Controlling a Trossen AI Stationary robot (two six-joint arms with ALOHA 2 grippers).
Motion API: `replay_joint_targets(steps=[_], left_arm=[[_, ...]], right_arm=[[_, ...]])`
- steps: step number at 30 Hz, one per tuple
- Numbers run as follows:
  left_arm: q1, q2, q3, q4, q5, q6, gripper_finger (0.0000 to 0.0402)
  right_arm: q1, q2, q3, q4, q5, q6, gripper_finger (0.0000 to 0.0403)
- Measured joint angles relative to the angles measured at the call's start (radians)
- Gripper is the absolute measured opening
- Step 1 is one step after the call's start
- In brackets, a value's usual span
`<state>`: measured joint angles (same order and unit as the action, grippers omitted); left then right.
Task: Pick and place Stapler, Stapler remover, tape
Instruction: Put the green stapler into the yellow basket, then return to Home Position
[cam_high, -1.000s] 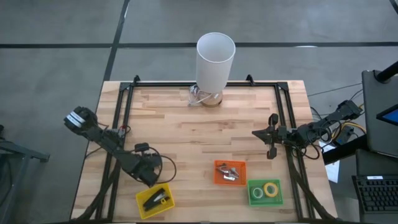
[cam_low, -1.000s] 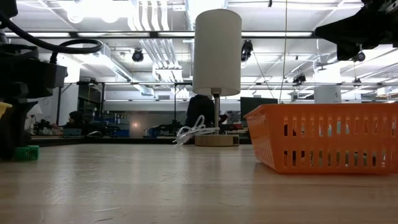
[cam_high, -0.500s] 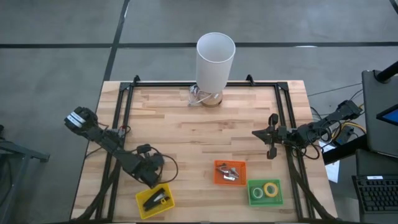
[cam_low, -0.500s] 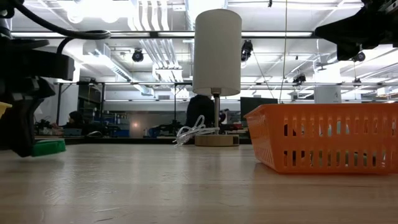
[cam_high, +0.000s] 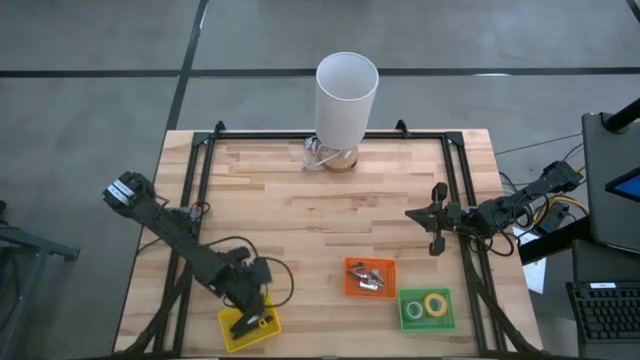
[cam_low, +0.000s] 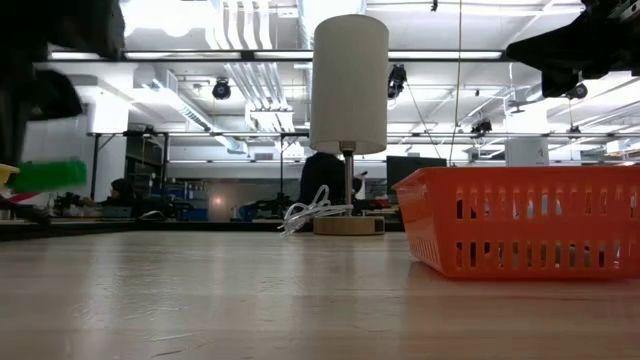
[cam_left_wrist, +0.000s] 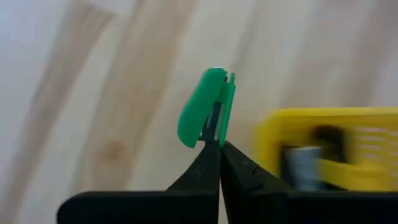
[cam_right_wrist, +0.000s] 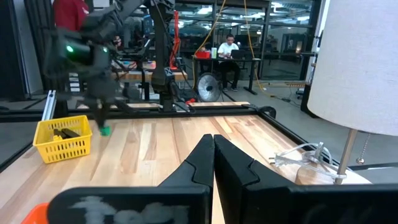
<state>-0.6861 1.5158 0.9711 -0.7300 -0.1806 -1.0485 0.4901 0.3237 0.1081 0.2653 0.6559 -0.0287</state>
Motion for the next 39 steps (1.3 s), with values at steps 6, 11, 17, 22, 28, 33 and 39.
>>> replay_joint_targets(steps=[6,11,17,22,28,33,39], left_arm=[[-0.073,0.000,0.098,-0.001,-0.041,-0.047,0.0001],[-0.133,-0.001,0.101,0.133,-0.056,-0.132,0.0006],[-0.183,0.028,0.063,0.184,-0.004,-0.265,0.0010],[-0.193,0.035,0.017,0.190,0.008,-0.452,0.0015],[-0.192,0.034,0.016,0.230,-0.102,-0.443,0.0068],[-0.189,0.016,0.015,0.169,-0.160,-0.318,0.0094],[-0.130,-0.087,-0.070,0.185,-0.411,-0.040,0.0011]], right_arm=[[0.001,0.000,0.000,0.000,0.000,0.001,0.0008],[0.001,0.000,0.000,0.000,0.000,0.001,0.0008],[0.001,0.001,0.000,0.000,0.000,0.001,0.0008],[0.000,0.001,0.000,0.000,0.000,0.001,0.0008],[-0.001,0.001,0.000,0.000,0.000,0.000,0.0008],[-0.001,0.000,0.000,0.000,0.000,0.000,0.0008],[0.000,0.000,0.000,0.000,0.000,0.000,0.0008]])
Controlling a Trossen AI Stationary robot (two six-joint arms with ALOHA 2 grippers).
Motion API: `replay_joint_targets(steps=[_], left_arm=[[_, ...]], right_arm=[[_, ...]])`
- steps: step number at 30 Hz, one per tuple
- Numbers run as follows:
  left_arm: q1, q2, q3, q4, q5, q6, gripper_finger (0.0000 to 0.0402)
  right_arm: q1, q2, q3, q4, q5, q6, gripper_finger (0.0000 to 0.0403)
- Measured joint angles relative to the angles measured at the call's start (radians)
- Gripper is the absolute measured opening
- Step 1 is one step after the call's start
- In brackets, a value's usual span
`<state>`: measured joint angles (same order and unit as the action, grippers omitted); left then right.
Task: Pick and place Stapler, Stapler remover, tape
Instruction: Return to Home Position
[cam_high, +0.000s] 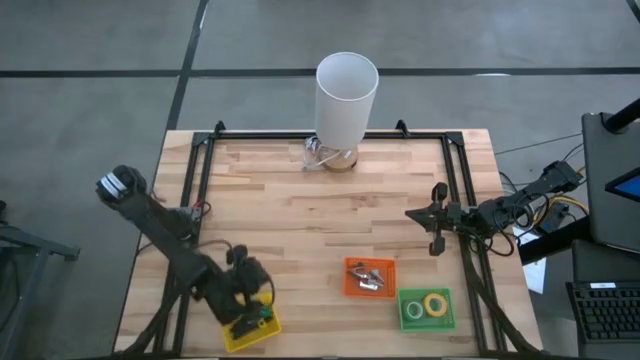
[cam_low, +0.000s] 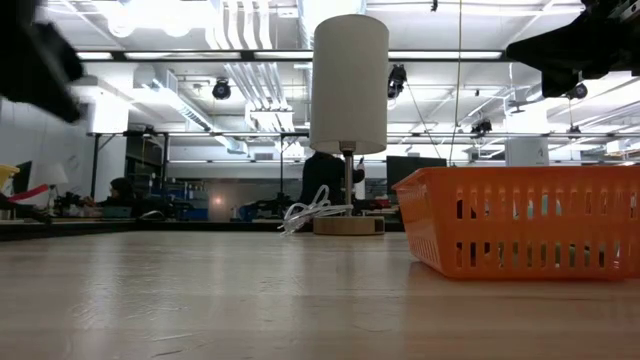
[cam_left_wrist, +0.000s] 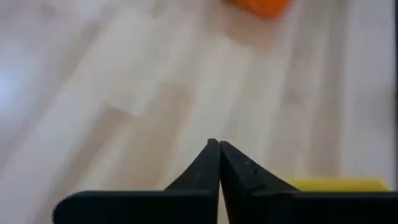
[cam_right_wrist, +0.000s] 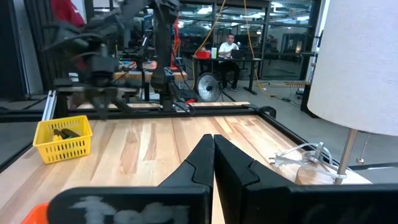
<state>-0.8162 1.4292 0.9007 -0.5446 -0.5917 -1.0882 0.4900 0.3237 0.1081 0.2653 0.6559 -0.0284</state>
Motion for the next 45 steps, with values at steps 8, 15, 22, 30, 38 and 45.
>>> replay_joint_targets(steps=[8,15,22,30,38,45], left_arm=[[0.233,-0.319,-0.386,0.584,-0.030,0.476,0.0004],[0.293,-0.789,-0.675,0.774,-0.048,0.781,0.0007],[0.301,-1.186,-0.840,0.853,-0.196,0.896,0.0011],[0.302,-1.428,-0.891,0.845,-0.140,1.094,0.0010],[0.302,-1.407,-0.875,0.762,-0.212,1.167,0.0016],[0.302,-1.391,-0.875,0.766,-0.213,1.165,0.0017]], right_arm=[[0.000,0.000,0.000,0.000,0.000,0.000,0.0008],[0.000,0.001,0.000,0.000,0.000,0.001,0.0008],[0.000,0.001,0.000,0.000,0.000,0.000,0.0008],[0.001,0.001,0.000,0.000,0.000,0.001,0.0008],[0.001,0.000,0.000,0.000,0.000,-0.001,0.0008],[0.000,0.000,0.000,0.000,0.000,0.000,0.0008]])
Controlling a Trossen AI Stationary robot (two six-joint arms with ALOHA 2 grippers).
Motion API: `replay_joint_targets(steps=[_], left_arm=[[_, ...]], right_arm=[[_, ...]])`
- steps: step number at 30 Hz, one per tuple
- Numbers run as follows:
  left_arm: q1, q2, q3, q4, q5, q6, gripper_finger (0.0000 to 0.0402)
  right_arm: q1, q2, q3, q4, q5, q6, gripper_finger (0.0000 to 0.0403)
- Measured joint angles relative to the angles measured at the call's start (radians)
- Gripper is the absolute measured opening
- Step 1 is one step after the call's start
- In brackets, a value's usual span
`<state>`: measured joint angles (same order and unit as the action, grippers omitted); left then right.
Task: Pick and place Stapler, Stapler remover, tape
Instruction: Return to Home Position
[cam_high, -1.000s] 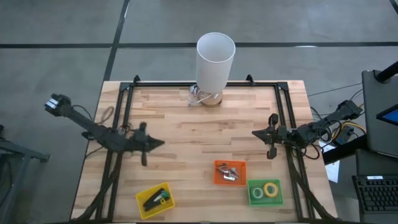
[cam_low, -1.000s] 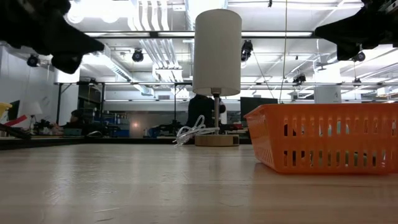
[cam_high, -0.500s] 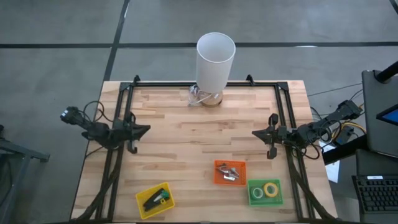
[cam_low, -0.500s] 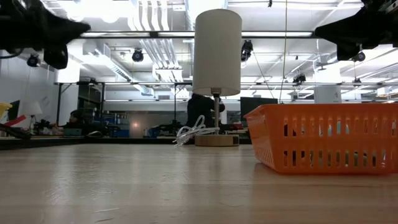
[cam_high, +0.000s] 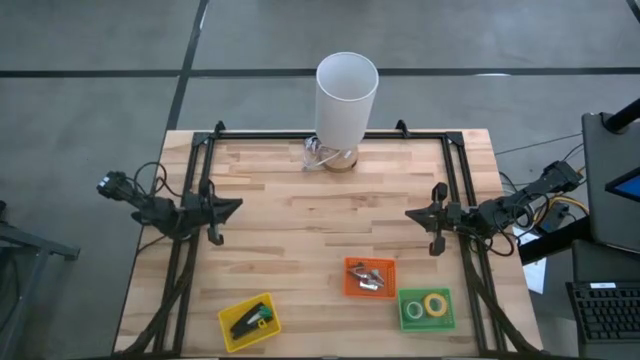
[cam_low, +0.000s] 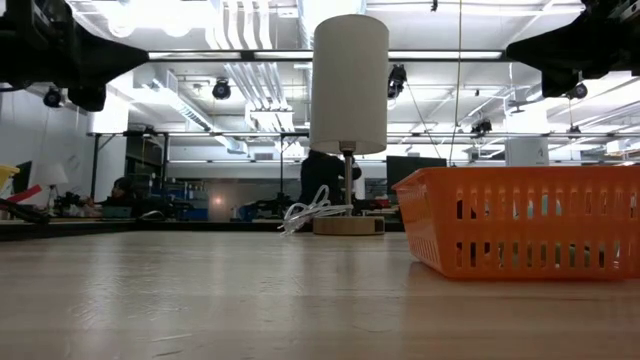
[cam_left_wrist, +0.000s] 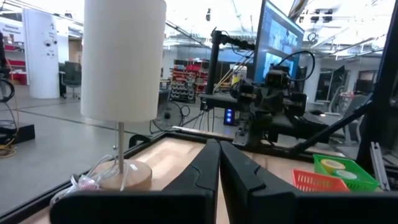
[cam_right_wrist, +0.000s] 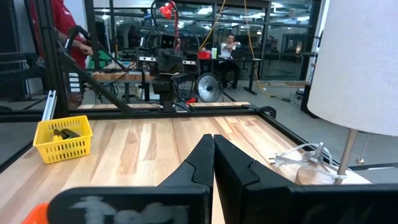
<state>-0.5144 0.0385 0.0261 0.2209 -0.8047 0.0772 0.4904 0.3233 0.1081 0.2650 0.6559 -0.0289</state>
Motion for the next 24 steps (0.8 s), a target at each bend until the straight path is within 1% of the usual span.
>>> replay_joint_targets(steps=[8,24], left_arm=[[0.000,0.000,0.000,-0.004,0.000,-0.001,0.0012],[0.000,0.001,0.001,-0.005,-0.001,-0.002,0.0015]], right_arm=[[-0.001,0.000,0.000,0.000,0.000,0.000,0.0008],[0.000,0.001,0.000,0.000,0.000,0.000,0.0008]])
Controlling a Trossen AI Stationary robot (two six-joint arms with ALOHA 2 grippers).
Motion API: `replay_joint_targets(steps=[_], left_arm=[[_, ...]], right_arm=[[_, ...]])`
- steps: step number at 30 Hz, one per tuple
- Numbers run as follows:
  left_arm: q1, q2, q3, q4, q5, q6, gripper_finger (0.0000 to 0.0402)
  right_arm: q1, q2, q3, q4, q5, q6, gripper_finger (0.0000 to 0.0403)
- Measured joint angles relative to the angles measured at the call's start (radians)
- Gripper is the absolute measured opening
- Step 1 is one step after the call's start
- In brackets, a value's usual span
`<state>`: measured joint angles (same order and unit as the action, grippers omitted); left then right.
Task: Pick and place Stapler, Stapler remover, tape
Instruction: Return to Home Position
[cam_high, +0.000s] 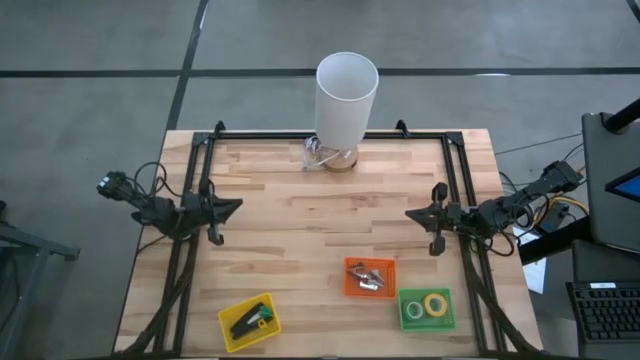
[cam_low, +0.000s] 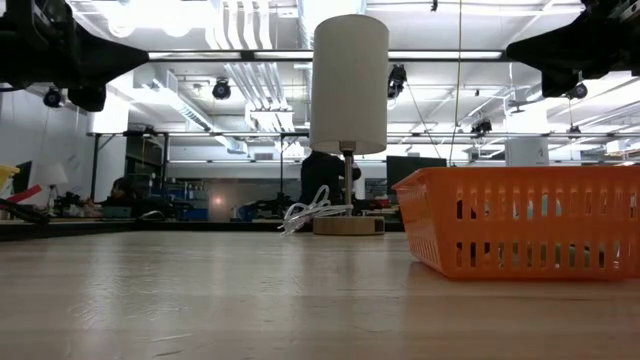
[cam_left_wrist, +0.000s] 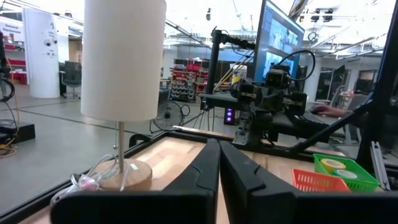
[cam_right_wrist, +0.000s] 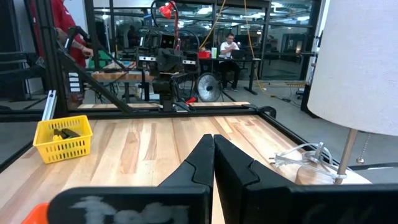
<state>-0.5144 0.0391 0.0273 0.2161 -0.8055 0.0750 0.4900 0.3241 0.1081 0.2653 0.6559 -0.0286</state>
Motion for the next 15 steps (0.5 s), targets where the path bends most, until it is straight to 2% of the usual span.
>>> replay_joint_targets(steps=[15], left_arm=[[0.000,0.000,0.000,0.000,0.000,0.000,0.0015]], right_arm=[[0.000,0.000,0.000,0.000,0.000,0.001,0.0008]])
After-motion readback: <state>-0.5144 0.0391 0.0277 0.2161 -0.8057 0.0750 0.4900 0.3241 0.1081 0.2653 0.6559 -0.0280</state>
